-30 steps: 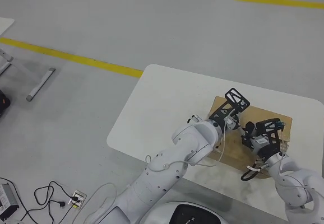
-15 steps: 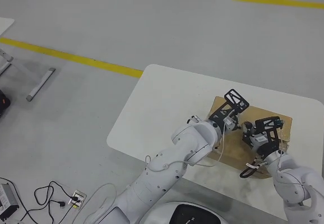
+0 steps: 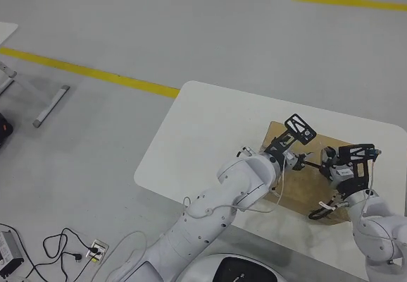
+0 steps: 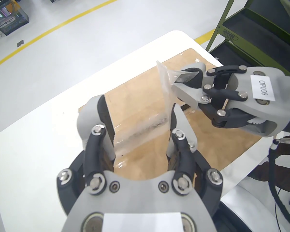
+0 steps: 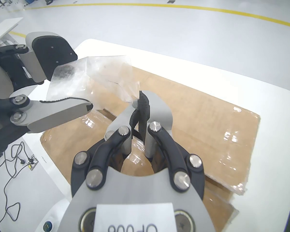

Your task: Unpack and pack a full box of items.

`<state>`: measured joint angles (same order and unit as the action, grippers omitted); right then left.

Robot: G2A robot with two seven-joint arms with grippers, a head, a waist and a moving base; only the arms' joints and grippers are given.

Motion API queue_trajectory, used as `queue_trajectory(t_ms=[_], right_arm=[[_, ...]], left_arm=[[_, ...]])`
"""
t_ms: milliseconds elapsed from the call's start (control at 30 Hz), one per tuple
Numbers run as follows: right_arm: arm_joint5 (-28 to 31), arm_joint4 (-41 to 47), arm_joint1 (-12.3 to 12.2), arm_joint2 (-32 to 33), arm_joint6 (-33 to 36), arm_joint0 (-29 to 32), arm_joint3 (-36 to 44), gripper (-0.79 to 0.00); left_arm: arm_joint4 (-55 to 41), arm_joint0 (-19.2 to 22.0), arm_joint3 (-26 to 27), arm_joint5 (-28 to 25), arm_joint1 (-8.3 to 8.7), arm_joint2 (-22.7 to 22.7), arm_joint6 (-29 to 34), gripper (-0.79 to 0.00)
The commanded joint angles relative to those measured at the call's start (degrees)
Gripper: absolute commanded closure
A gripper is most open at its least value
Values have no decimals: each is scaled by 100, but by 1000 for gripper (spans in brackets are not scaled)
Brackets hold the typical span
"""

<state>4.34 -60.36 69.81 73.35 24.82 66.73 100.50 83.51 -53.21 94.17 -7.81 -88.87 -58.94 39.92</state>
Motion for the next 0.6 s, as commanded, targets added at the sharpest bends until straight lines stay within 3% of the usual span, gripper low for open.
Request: queue_trajectory(t_ms=[0,367,567], right_arm=[[-50,-177,-17,68,41,81,127,0],[-29,-1556,-125,311,274,651,630,0],[48,-2314,-160,338,136,749,586,0]], left_arm=[[-4,-29,46,-27,5,-8,38,-785],[-195,-443,555,-255,89,-256,328,-785],[-315,-555,826,-72,114,-450,249,-785]])
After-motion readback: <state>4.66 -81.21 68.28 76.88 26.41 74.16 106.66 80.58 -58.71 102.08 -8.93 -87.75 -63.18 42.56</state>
